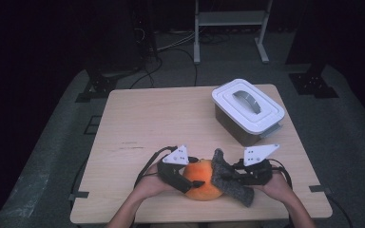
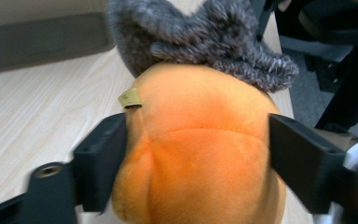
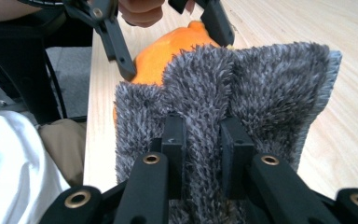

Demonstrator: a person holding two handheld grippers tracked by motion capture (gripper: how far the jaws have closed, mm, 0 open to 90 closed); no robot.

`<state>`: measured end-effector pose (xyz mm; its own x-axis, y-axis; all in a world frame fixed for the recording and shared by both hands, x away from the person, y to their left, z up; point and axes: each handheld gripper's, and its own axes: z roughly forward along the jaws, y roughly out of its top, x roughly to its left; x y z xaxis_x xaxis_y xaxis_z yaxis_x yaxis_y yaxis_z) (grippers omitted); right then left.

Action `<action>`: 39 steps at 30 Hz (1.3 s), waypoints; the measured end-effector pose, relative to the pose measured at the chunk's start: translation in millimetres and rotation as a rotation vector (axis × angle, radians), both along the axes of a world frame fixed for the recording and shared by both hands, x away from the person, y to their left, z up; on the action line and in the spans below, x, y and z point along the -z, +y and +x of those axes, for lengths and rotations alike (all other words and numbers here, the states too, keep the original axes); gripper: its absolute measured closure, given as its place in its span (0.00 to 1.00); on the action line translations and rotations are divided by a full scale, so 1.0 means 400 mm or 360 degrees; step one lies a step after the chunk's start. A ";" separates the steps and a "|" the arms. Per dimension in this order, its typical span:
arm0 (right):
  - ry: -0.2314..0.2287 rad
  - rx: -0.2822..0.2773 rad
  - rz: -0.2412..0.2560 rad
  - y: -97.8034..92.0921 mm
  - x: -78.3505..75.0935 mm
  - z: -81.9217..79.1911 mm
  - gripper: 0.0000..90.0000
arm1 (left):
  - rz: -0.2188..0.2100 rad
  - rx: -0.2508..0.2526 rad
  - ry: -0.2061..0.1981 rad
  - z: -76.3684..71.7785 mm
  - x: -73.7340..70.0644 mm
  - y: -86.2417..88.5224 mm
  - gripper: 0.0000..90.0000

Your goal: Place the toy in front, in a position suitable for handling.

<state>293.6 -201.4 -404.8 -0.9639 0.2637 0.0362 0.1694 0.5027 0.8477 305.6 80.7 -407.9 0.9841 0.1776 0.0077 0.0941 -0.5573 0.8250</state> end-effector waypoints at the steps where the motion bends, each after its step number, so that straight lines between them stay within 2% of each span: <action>1: -0.0021 0.0000 0.0014 0.002 -0.006 -0.002 0.82 | -0.0006 0.0012 -0.0025 -0.004 0.001 0.000 0.31; 3: -0.0036 -0.0012 0.0088 0.010 -0.018 -0.005 0.83 | -0.0014 0.0034 -0.0081 -0.011 0.000 -0.004 0.35; 4: -0.0049 -0.0014 0.0101 0.015 -0.022 -0.006 0.83 | -0.0005 0.0047 -0.0133 -0.017 -0.001 -0.008 0.37; 6: -0.0079 -0.0012 0.0087 0.031 -0.027 -0.011 0.82 | 0.0010 0.0045 -0.0204 -0.023 -0.005 -0.008 0.39; 8: -0.0090 0.0001 0.0095 0.028 -0.023 -0.009 0.82 | -0.0009 0.0045 -0.0260 -0.023 -0.008 -0.001 0.43; 9: -0.0084 0.0003 0.0098 0.024 -0.022 -0.007 0.83 | -0.0007 0.0041 -0.0281 -0.023 -0.011 0.002 0.43; 11: -0.0075 0.0017 0.0062 0.016 -0.015 -0.005 0.83 | 0.0004 0.0028 -0.0283 -0.018 -0.015 0.008 0.42; 12: -0.0069 0.0019 0.0036 0.013 -0.007 -0.003 0.82 | 0.0001 0.0025 -0.0264 -0.015 -0.014 0.010 0.42; 14: -0.0018 -0.0001 0.0032 0.008 0.009 0.001 0.83 | -0.0002 0.0029 -0.0214 -0.011 -0.010 0.010 0.38; 17: -0.0023 -0.0001 0.0003 0.007 0.010 0.000 0.83 | -0.0007 -0.0031 -0.0089 -0.001 -0.012 0.007 0.20; 19: -0.0020 -0.0001 -0.0004 0.007 0.011 -0.001 0.83 | -0.0001 -0.0068 0.0000 0.009 -0.008 0.010 0.13; 20: -0.0013 -0.0008 0.0000 0.007 0.012 -0.001 0.83 | 0.0000 -0.0065 0.0032 0.012 -0.005 0.014 0.12; 21: -0.0013 -0.0011 0.0000 0.008 0.011 -0.001 0.83 | -0.0020 -0.0042 0.0055 0.012 -0.001 0.017 0.17; 22: -0.0026 -0.0010 0.0005 0.009 0.007 -0.003 0.83 | -0.0013 -0.0038 0.0006 0.009 0.001 0.017 0.25; 24: -0.0073 -0.0007 0.0025 0.013 -0.005 -0.009 0.83 | 0.0013 -0.0017 -0.0170 -0.007 -0.004 0.013 0.36; 26: -0.0110 -0.0015 0.0102 0.022 -0.025 -0.016 0.83 | 0.0003 0.0025 -0.0346 -0.028 -0.009 0.000 0.41; 27: -0.0135 -0.0006 0.0126 0.028 -0.035 -0.019 0.83 | 0.0025 0.0038 -0.0409 -0.035 -0.008 -0.009 0.41; 28: -0.0157 -0.0005 0.0136 0.034 -0.041 -0.019 0.83 | 0.0023 0.0047 -0.0425 -0.038 -0.005 -0.014 0.41; 30: -0.0163 -0.0009 0.0119 0.043 -0.042 -0.018 0.83 | 0.0008 0.0040 -0.0393 -0.034 0.001 -0.012 0.40; 32: -0.0138 -0.0016 0.0101 0.042 -0.028 -0.014 0.83 | 0.0006 0.0039 -0.0354 -0.026 0.003 -0.002 0.39; 33: -0.0127 -0.0015 0.0085 0.039 -0.021 -0.011 0.83 | -0.0001 0.0024 -0.0319 -0.023 0.004 0.002 0.37; 35: -0.0114 -0.0001 0.0033 0.029 -0.013 -0.007 0.83 | -0.0026 -0.0007 -0.0206 -0.012 0.005 0.005 0.28; 37: -0.0089 0.0013 0.0029 0.019 -0.007 -0.004 0.83 | -0.0054 -0.0033 -0.0124 -0.004 0.007 0.004 0.22; 38: -0.0090 0.0017 0.0031 0.017 -0.008 -0.004 0.83 | -0.0049 -0.0033 -0.0116 -0.004 0.009 0.002 0.22; 39: -0.0094 0.0018 0.0033 0.018 -0.012 -0.006 0.83 | -0.0041 -0.0024 -0.0138 -0.006 0.010 0.000 0.23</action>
<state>291.4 -194.3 -400.2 -0.9615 0.2744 -0.0151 0.1242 0.4830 0.8668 303.1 80.7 -412.0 0.9771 0.1936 0.0882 0.0297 -0.5348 0.8445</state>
